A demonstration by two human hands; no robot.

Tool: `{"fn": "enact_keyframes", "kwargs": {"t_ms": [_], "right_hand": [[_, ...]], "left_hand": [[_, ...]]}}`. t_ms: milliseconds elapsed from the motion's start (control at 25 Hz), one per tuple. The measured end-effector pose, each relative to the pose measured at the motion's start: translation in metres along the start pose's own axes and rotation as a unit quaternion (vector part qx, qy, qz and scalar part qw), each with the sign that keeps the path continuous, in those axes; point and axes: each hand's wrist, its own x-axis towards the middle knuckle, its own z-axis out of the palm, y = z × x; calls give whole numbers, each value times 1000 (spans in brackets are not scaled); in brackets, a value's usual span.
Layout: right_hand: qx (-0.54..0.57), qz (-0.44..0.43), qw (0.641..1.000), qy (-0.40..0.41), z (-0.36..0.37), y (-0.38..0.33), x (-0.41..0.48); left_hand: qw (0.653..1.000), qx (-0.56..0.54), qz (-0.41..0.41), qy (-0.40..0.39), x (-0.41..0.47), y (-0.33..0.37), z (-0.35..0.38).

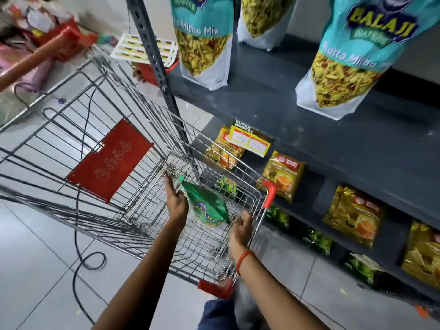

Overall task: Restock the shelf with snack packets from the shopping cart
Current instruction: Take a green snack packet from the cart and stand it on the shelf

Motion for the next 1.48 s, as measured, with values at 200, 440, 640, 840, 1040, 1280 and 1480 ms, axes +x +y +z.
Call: {"fn": "enact_keyframes", "kwargs": {"t_ms": [200,440,640,840,1040,1280,1480], "right_hand": [[-76,97,991,-44,36,26,9],[-146,97,977,-123,51,43,27],[-143,28,986,-85,41,32,19],[-70,-66,986,-136,4,-11,3],[-31,-253,956,-143,-78,-70,-12],[50,-359,927,-95,-212,-137,-24],[78,-392,916,-10,-309,-154,-8]], "left_hand": [[973,17,-136,-184,36,-53,4],[949,79,-172,-252,48,-70,5],[947,96,-100,-290,44,-41,-7],[950,137,55,-275,4,33,-27],[944,123,194,-237,-68,107,-23],[921,84,289,-247,-161,194,56],[899,66,312,-301,-216,226,135]]}}
